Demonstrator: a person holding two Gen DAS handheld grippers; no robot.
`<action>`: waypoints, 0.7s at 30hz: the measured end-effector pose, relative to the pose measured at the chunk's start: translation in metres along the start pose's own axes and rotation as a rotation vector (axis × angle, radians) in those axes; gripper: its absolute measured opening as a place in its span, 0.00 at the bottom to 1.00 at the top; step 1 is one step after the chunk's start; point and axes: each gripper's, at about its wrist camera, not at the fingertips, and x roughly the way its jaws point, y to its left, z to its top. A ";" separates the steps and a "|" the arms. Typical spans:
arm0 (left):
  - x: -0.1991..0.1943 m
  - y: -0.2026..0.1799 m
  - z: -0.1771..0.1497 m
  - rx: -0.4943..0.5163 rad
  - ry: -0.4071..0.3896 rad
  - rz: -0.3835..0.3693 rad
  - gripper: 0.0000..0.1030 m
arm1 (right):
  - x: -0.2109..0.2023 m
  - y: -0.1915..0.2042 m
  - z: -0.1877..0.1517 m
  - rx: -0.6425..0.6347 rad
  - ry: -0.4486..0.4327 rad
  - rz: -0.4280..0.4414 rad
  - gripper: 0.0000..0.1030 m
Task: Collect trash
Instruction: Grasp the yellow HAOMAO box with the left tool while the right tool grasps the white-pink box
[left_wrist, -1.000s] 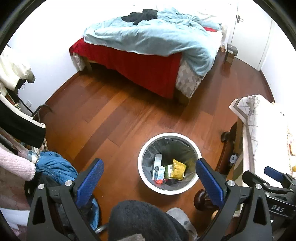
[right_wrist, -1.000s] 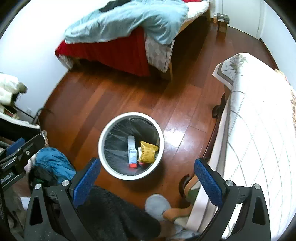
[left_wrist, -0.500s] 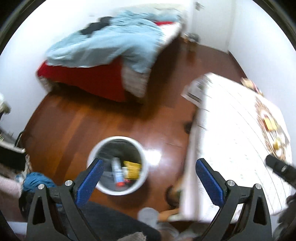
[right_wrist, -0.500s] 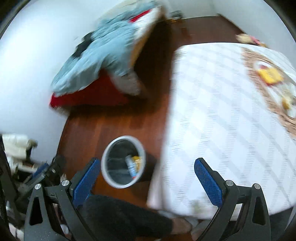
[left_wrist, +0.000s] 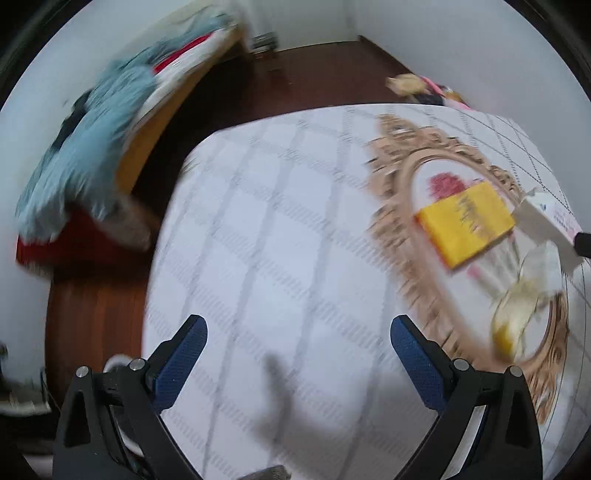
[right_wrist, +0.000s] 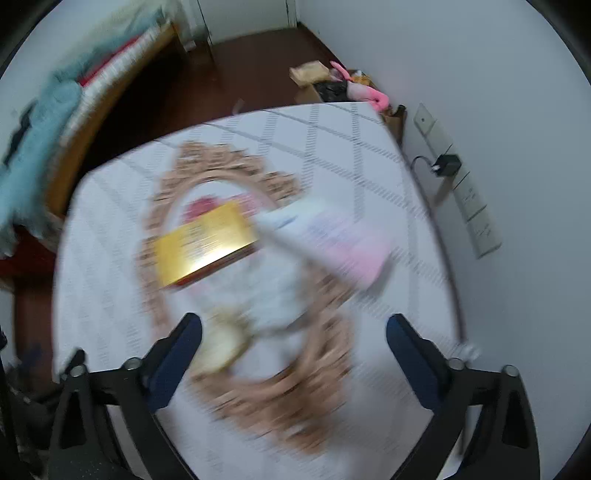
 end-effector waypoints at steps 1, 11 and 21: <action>0.005 -0.013 0.012 0.037 -0.010 0.008 0.99 | 0.009 -0.005 0.009 -0.026 0.019 -0.009 0.83; 0.032 -0.074 0.061 0.336 -0.002 -0.093 0.99 | 0.080 -0.023 0.044 -0.127 0.113 0.065 0.80; 0.039 -0.130 0.068 0.681 0.071 -0.262 0.98 | 0.065 -0.074 -0.003 0.142 0.145 0.096 0.62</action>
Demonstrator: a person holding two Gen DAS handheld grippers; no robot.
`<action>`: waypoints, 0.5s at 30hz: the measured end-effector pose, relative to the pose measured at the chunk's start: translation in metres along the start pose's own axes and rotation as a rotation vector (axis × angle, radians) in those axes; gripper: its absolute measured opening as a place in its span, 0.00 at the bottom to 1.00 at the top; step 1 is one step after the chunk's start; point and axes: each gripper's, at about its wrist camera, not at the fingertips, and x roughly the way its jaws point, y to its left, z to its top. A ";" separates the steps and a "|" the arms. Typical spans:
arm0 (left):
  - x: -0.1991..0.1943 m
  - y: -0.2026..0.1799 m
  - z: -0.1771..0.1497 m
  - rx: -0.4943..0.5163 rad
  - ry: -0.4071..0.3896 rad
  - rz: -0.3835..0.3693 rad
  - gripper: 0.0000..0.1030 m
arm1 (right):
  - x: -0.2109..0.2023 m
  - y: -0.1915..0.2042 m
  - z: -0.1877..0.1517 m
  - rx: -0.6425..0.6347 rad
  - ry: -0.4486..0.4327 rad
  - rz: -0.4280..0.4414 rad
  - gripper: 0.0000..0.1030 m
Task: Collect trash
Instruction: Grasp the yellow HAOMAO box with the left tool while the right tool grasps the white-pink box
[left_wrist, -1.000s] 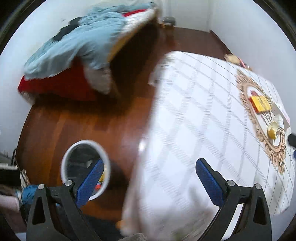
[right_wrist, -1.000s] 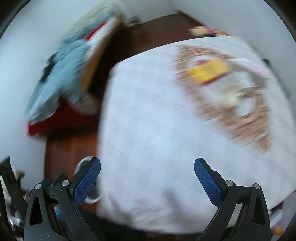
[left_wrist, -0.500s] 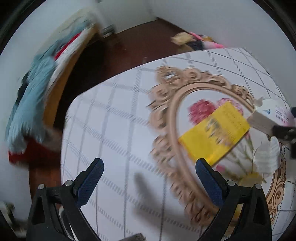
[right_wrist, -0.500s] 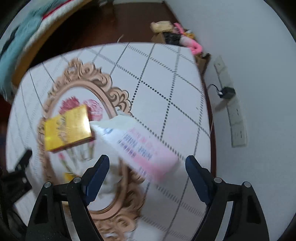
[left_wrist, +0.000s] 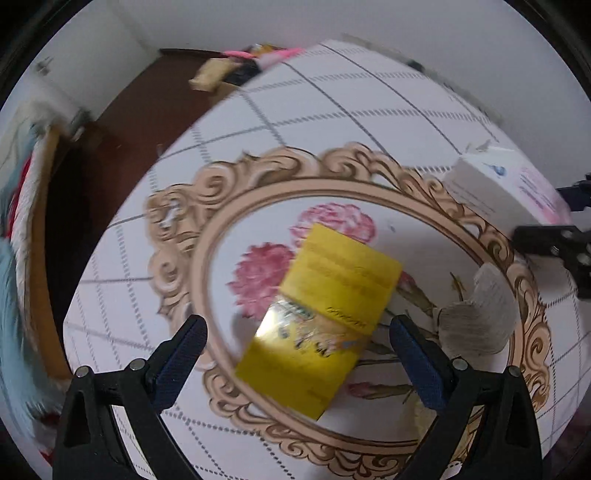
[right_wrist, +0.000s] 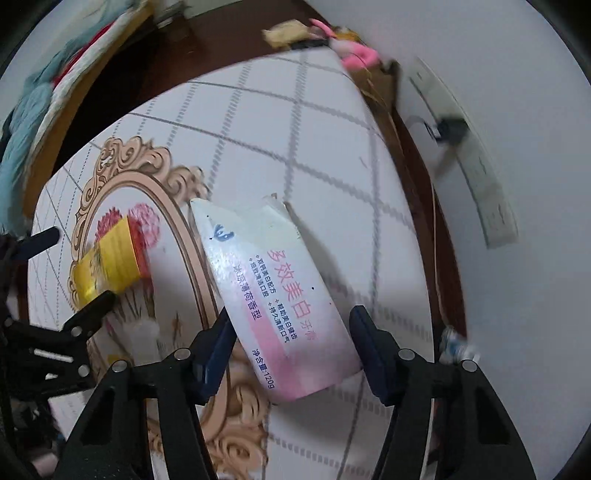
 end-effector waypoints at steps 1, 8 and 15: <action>0.001 0.000 0.000 0.004 -0.009 -0.004 0.96 | 0.000 -0.003 -0.005 0.010 0.019 0.007 0.62; -0.009 0.007 -0.005 -0.076 -0.027 -0.085 0.63 | -0.003 0.003 -0.008 -0.074 -0.010 -0.087 0.74; -0.023 0.024 -0.057 -0.407 0.022 -0.025 0.61 | -0.003 0.016 -0.001 -0.094 -0.109 -0.104 0.56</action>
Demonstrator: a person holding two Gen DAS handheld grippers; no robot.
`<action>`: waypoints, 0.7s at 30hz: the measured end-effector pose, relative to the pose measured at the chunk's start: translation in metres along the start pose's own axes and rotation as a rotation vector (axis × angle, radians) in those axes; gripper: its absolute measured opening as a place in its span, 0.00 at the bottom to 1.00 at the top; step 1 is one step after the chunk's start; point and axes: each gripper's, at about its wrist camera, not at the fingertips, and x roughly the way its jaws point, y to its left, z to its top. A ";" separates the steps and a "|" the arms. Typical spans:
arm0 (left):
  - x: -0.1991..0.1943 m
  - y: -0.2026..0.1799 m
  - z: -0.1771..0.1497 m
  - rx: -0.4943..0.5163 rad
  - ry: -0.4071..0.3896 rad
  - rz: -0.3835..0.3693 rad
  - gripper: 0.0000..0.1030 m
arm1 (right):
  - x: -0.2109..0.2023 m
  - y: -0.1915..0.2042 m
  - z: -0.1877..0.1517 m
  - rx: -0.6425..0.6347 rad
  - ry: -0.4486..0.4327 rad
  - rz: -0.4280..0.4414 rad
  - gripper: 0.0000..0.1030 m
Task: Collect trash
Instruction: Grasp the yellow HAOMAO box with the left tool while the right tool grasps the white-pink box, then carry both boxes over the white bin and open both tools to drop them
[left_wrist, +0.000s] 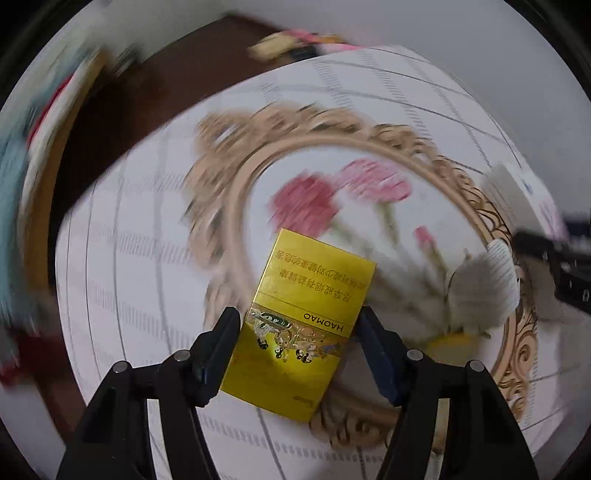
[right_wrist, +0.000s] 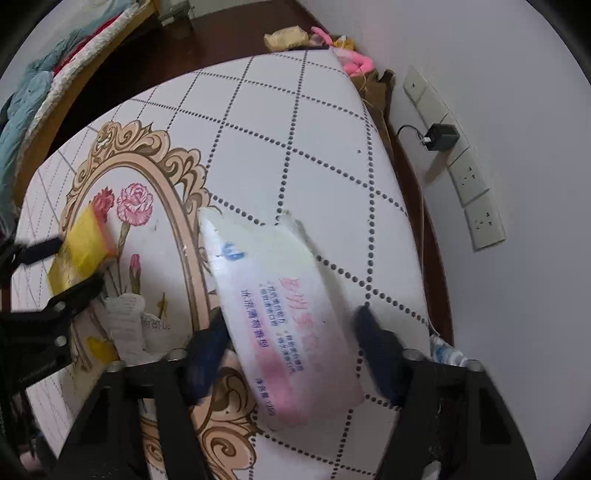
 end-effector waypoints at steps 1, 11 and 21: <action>-0.002 0.007 -0.010 -0.053 0.007 -0.009 0.60 | -0.003 0.000 -0.005 0.022 0.005 0.023 0.55; -0.038 0.026 -0.117 -0.211 0.026 -0.011 0.60 | -0.058 0.028 -0.111 0.068 0.016 0.128 0.54; -0.022 0.001 -0.106 0.023 0.103 0.004 0.66 | -0.041 0.050 -0.134 0.016 0.170 0.082 0.68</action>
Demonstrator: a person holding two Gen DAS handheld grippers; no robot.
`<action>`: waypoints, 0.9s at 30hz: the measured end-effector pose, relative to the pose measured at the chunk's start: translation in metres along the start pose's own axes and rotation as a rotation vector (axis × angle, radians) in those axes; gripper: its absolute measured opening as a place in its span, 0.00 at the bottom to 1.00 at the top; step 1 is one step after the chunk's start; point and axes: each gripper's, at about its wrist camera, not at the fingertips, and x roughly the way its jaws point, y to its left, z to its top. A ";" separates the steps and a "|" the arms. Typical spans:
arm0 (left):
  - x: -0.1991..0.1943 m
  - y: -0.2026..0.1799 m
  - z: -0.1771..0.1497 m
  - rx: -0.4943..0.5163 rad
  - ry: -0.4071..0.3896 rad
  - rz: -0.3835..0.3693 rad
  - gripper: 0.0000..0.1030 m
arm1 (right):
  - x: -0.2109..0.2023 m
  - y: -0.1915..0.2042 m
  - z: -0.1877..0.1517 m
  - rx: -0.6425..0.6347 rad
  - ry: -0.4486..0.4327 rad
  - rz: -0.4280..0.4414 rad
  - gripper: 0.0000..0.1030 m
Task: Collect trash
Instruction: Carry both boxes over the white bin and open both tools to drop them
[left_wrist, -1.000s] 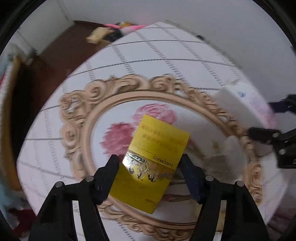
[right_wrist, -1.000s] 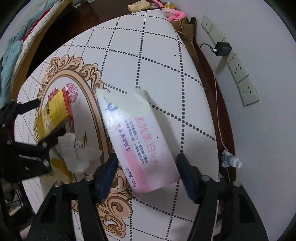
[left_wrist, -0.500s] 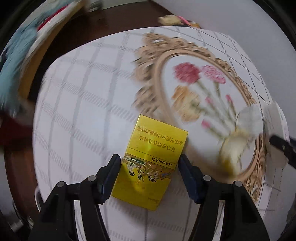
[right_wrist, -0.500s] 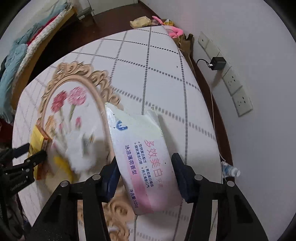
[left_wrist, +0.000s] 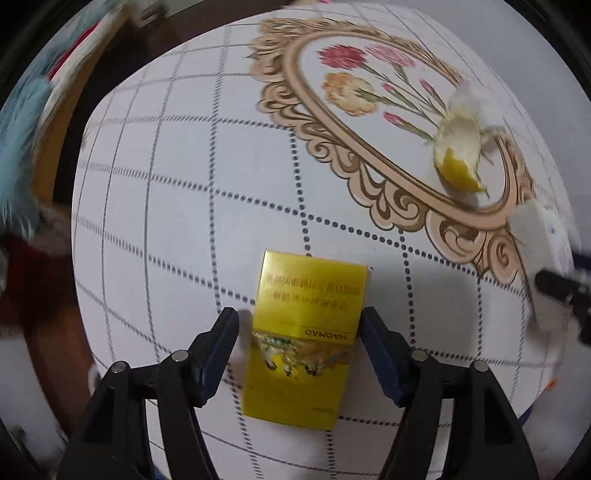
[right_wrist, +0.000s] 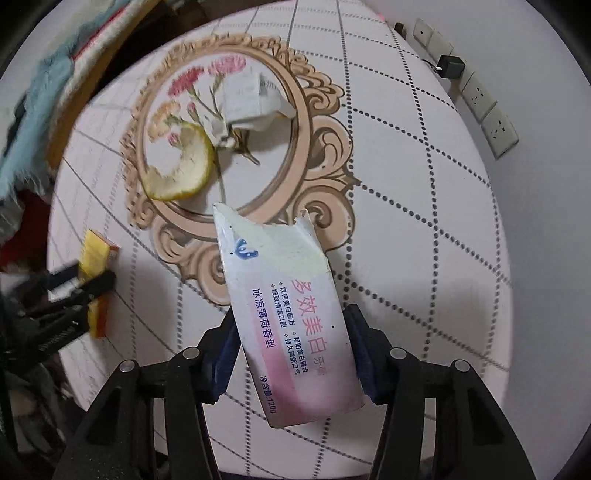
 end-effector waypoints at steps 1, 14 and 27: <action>0.000 0.003 0.010 0.020 0.002 -0.001 0.66 | -0.001 0.002 0.002 -0.012 0.006 -0.008 0.71; -0.049 0.028 -0.016 -0.121 -0.166 -0.031 0.51 | -0.025 0.028 -0.002 -0.055 -0.023 -0.004 0.49; -0.159 0.203 -0.183 -0.452 -0.428 0.035 0.51 | -0.105 0.219 -0.065 -0.219 -0.223 0.281 0.49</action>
